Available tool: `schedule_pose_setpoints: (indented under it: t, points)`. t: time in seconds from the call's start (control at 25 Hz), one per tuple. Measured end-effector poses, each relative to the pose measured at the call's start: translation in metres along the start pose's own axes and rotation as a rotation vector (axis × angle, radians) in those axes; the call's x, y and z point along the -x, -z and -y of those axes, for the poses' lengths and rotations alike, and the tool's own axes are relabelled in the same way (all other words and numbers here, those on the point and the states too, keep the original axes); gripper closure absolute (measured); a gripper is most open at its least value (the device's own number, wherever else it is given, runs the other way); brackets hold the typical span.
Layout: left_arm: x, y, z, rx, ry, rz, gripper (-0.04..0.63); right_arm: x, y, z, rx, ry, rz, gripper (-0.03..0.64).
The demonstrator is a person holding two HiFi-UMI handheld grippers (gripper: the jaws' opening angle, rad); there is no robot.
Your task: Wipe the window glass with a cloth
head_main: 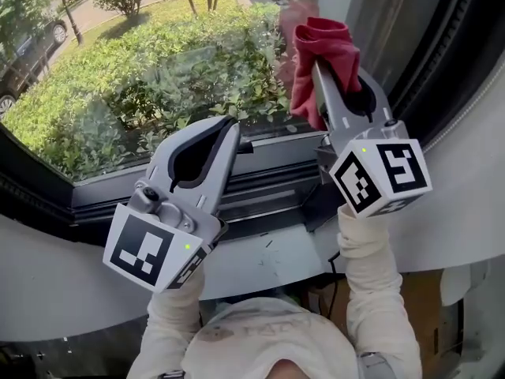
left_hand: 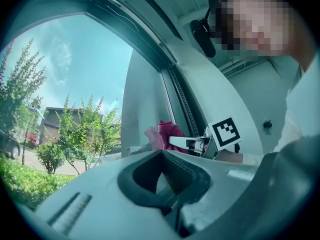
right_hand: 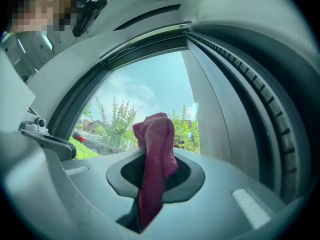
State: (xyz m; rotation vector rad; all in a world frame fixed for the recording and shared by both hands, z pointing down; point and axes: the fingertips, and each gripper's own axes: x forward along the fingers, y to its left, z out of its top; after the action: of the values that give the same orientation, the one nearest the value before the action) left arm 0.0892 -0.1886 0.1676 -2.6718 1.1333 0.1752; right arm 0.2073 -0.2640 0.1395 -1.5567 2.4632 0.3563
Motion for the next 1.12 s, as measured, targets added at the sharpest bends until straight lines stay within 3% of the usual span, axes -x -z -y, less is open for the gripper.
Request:
schedule_pose_setpoints:
  t: [0.16,0.4,0.6,1.12]
  points:
    - [0.008,0.002,-0.003,0.004,-0.006,-0.007,0.495,0.005,0.013,-0.002,0.026,0.041,-0.009,0.543]
    - [0.027,0.008,-0.016,0.003,-0.013,-0.025,0.495,0.015,0.055,-0.012,-0.03,0.093,-0.071,0.543]
    - [0.047,0.009,-0.028,0.005,-0.022,-0.03,0.495,0.014,0.059,-0.024,-0.06,0.121,-0.078,0.546]
    - [0.107,0.013,-0.077,0.016,-0.079,-0.027,0.495,-0.021,0.048,-0.119,-0.051,0.023,-0.043,0.546]
